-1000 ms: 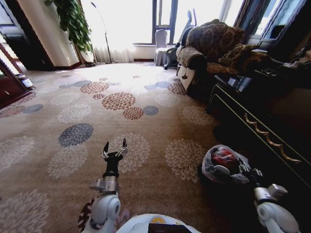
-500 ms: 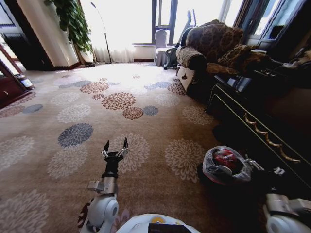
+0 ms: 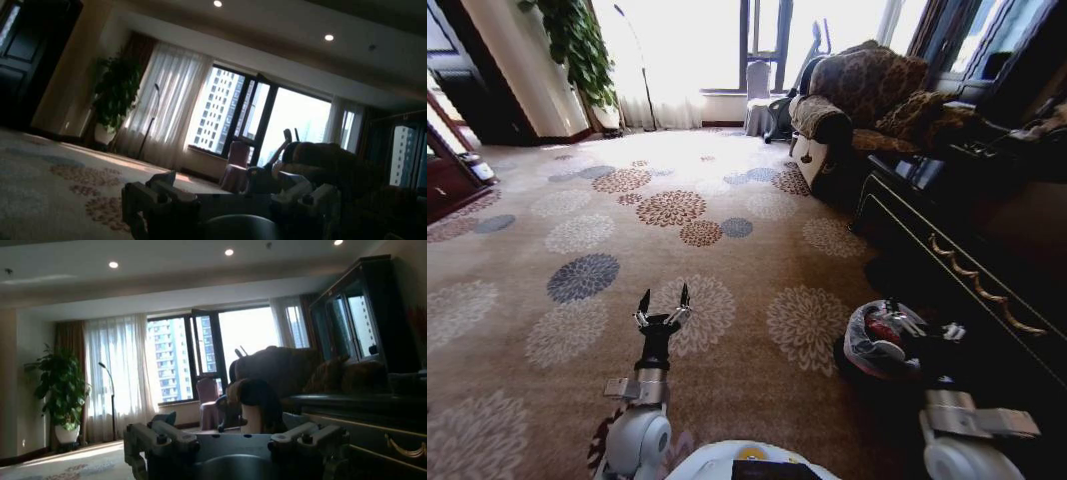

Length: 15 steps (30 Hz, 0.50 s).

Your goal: Pick up the trash from the ground and place it into the trash bin.

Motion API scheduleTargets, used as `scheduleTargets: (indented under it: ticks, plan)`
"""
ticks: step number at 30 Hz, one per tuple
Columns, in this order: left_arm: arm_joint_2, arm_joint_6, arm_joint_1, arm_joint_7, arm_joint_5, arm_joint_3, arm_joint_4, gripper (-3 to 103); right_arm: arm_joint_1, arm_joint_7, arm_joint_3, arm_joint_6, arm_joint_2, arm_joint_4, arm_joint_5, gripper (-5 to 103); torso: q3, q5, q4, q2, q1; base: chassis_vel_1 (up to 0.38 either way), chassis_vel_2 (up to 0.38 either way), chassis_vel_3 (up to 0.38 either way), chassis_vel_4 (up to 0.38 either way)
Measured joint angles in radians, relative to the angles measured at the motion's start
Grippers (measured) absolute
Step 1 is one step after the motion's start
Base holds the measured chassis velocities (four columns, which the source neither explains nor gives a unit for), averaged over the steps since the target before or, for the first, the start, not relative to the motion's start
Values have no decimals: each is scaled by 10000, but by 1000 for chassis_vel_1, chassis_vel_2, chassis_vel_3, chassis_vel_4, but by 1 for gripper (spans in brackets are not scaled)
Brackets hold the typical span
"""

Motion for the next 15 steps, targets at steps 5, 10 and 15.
scheduleTargets:
  ticks: [5, 10, 15]
  plan:
    - [-5, -25, 68, 16, 35, -20, -38, 100, -144, 1, -157, 80, 150, -43, -55, 100, 0, 0, -2, 0, 0, 155, 8, -155, -13]
    - [-11, -67, 87, 68, 47, 6, -47, 100, -184, 0, -241, 93, 191, -154, -63, 100, -1, 4, 3, 2, -1, 229, 47, -196, -50]
    - [-1, -103, 71, 69, 46, -24, 3, 100, -193, 1, -320, 35, 99, -203, -175, 100, 0, -1, -5, 2, -1, 53, 44, -99, -76]
